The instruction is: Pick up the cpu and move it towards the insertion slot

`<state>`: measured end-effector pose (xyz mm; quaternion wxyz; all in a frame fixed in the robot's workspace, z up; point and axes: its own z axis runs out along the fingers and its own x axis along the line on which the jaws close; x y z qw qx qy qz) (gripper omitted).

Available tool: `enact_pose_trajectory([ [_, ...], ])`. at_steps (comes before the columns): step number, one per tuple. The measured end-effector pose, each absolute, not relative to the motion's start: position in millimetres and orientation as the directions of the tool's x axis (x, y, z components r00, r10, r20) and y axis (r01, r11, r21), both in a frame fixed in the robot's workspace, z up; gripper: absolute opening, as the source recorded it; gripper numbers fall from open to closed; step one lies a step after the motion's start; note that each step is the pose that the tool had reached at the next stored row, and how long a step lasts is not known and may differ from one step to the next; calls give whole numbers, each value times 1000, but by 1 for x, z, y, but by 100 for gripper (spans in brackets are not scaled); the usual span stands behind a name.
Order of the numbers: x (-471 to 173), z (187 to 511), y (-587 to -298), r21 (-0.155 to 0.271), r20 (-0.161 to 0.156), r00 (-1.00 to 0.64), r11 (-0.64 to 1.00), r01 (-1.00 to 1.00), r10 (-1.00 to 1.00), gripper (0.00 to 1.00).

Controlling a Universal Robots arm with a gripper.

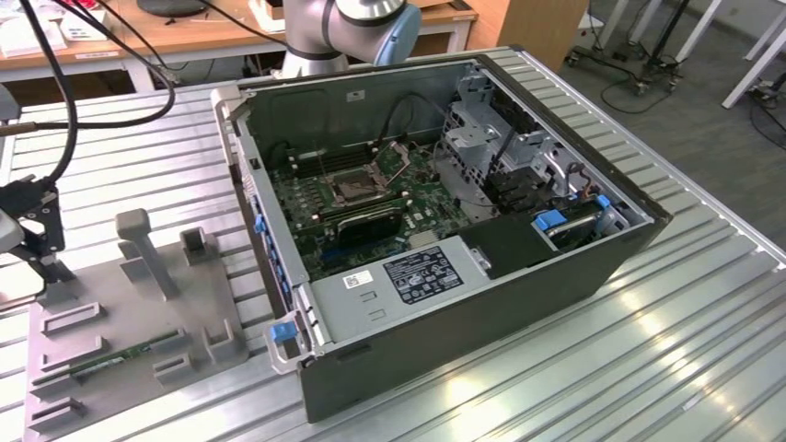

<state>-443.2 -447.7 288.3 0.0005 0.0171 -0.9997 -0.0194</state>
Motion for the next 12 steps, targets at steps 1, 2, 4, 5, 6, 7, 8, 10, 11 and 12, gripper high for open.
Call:
enact_pose_trajectory([
  [1,-443,288,-448,39,0,-999,999,-34,-34,55],
  [2,-443,289,-448,39,0,-999,999,-34,-34,55],
  [4,-443,289,-448,39,1,-999,999,-34,-34,55],
  [5,-443,289,-448,39,1,-999,999,-34,-34,55],
  [6,-443,290,-448,39,1,-999,999,-34,-34,55],
  [7,-443,290,-448,39,1,-999,999,-34,-34,55],
  [8,-443,290,-448,39,1,-999,999,-34,-34,55],
  [10,-443,292,-448,39,1,-999,999,-34,-34,55],
  [11,-443,292,-448,39,1,-999,999,-34,-34,55],
  [12,-443,293,-448,39,1,-999,999,-34,-34,55],
])
